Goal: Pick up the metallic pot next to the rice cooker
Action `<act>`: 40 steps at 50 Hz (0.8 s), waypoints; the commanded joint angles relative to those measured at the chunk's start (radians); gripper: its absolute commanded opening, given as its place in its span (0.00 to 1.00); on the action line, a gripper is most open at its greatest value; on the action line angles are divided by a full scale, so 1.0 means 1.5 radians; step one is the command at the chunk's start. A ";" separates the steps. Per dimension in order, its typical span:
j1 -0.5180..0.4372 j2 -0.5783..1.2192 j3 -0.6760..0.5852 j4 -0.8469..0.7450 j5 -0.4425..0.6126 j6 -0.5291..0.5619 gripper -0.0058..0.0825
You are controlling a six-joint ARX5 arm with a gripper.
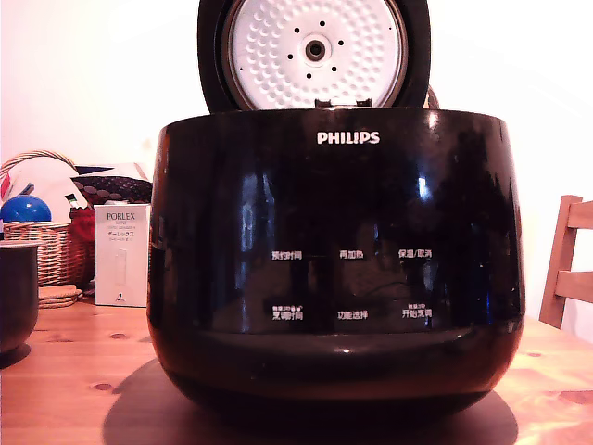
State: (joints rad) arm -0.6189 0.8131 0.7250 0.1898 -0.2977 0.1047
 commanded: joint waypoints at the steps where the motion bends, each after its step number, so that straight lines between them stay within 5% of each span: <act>1: 0.101 -0.001 -0.019 0.013 -0.005 0.058 0.04; 15: 0.170 -0.004 -0.019 0.005 0.004 0.072 0.04; 20: 0.188 -0.017 -0.010 -0.056 0.038 0.135 0.04; 40: 0.224 -0.005 0.164 -0.665 0.189 0.278 0.04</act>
State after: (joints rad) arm -0.2947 0.7837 0.9592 -0.5449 -0.0326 0.4717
